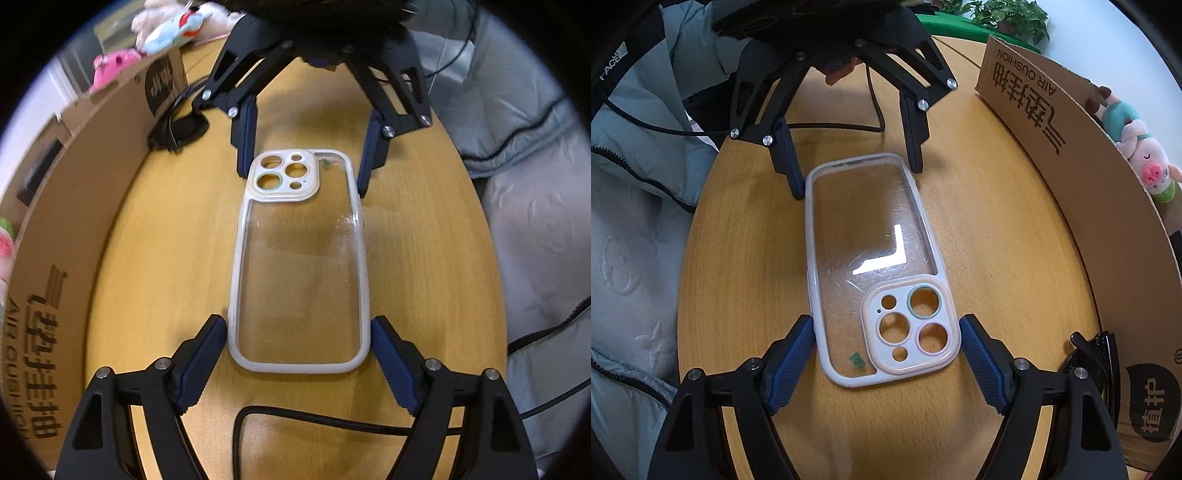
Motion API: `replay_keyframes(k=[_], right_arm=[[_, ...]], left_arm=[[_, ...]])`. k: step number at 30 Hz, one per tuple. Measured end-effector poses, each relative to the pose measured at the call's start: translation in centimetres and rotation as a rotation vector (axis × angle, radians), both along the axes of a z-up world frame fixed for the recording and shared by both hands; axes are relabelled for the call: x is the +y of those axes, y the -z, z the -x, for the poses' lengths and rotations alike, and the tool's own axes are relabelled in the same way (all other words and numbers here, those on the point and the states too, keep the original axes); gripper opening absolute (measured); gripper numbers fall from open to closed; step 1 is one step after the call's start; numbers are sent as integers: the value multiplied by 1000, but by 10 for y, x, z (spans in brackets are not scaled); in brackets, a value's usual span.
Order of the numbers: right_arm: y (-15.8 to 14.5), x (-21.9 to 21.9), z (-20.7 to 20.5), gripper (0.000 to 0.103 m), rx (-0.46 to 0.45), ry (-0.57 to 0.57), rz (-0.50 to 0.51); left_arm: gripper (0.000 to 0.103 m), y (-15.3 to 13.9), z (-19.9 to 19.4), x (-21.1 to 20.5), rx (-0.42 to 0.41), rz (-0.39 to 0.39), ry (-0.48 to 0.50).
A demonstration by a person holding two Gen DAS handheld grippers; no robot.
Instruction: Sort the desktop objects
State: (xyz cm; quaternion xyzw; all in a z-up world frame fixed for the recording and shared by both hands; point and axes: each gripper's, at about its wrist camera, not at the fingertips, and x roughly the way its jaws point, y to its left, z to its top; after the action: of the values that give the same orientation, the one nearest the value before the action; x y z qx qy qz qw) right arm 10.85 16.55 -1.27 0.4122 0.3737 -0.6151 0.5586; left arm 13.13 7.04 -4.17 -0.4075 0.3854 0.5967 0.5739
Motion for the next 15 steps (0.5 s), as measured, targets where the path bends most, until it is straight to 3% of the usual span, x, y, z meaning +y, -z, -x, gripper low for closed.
replay_keyframes(k=[8, 14, 15], right_arm=[[-22, -2, 15, 78, -29, 19, 36], [-75, -7, 39, 78, 73, 22, 43], [-77, 14, 23, 78, 100, 27, 47]], left_arm=[[77, -8, 8, 2, -5, -5, -4], [77, -80, 32, -2, 174, -80, 14], [77, -93, 48, 3, 207, -81, 22]])
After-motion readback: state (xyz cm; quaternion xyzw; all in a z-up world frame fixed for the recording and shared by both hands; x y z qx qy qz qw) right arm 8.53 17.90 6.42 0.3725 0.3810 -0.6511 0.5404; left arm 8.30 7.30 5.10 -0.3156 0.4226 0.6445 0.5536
